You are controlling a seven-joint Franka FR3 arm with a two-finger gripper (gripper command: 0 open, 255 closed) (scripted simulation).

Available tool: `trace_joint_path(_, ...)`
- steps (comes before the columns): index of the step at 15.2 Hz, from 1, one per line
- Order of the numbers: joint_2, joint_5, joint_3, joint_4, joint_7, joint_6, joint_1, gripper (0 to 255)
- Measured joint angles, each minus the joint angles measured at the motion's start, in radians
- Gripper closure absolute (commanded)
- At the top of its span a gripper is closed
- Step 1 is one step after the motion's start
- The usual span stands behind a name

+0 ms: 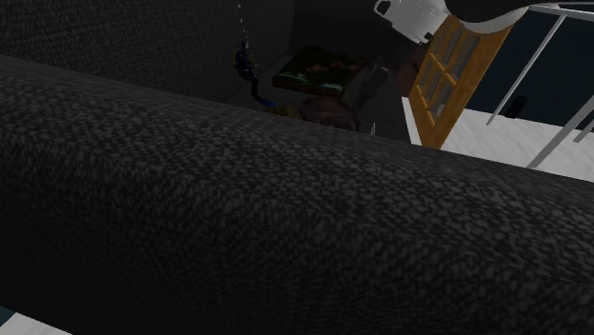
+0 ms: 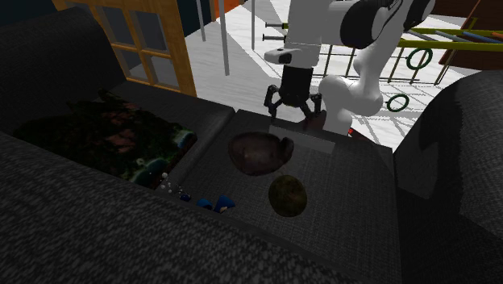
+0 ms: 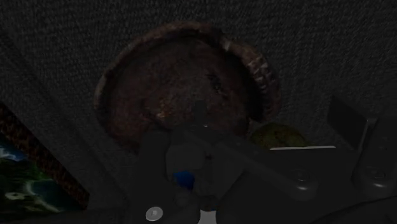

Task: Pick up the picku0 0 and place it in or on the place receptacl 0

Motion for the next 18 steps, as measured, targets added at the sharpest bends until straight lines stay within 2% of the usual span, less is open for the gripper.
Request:
trace_joint_path(4, 0.091, 0.105, -0.111, -0.011, -0.272, 0.184, 0.138, 0)
trace_joint_path(9, 0.224, 0.296, -0.276, 0.031, -0.662, 0.334, 0.359, 0)
trace_joint_path(13, 0.266, 0.357, -0.306, 0.030, -0.752, 0.386, 0.417, 0)
trace_joint_path(18, 0.313, 0.402, -0.315, 0.025, -0.787, 0.438, 0.451, 0)
